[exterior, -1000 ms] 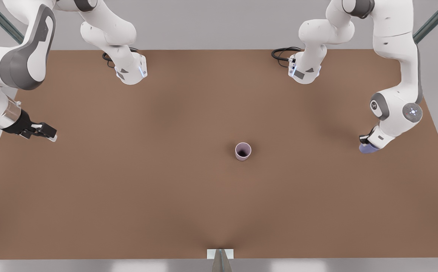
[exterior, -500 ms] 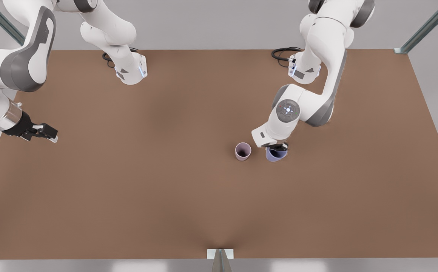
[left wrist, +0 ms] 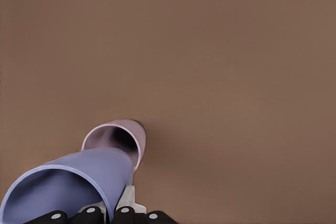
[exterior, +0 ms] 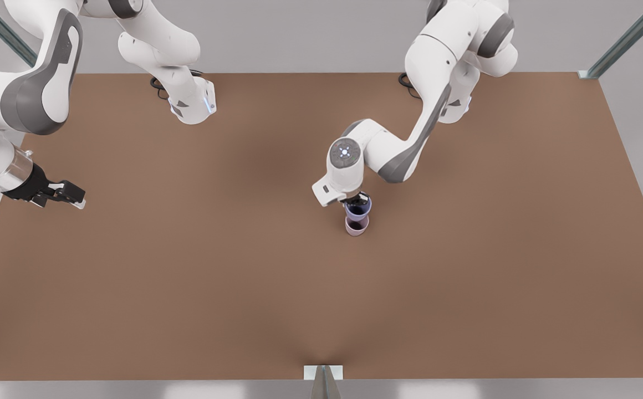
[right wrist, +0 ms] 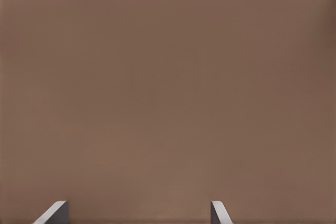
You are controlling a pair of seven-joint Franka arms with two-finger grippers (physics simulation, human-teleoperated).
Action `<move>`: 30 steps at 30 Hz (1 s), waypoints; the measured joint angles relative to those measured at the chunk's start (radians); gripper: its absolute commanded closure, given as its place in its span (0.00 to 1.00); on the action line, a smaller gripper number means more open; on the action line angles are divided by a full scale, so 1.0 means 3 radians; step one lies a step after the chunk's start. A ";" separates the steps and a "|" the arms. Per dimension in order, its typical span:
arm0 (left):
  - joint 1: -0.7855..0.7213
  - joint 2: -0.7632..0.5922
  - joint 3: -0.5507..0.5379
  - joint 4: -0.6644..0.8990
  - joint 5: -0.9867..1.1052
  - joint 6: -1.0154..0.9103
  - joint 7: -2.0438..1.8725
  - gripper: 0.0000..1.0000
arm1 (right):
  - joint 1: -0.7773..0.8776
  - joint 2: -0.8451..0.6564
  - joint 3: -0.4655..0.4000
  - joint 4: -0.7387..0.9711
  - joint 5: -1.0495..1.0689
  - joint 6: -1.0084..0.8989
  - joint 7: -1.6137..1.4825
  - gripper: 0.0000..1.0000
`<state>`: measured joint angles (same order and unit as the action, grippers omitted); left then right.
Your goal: Stack the cups, with the pink cup at the bottom and the purple cup at the top
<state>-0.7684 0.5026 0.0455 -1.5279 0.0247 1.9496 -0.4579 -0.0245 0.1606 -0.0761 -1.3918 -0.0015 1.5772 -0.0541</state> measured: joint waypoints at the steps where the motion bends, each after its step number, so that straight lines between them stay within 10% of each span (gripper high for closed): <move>1: 0.0000 0.0014 0.0001 0.0001 0.0019 0.0012 -0.0053 0.79 | 0.0001 0.0000 0.0001 0.0000 0.0001 0.0000 -0.0002 0.00; 30: 0.0000 0.0202 0.0022 -0.0008 0.0110 0.0210 -0.0798 0.79 | -0.0001 0.0000 0.0000 0.0000 -0.0001 0.0001 -0.0035 0.00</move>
<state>-0.7685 0.5633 0.0521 -1.5303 0.0577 2.0128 -0.6974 -0.0249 0.1606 -0.0762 -1.3918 -0.0019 1.5773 -0.0647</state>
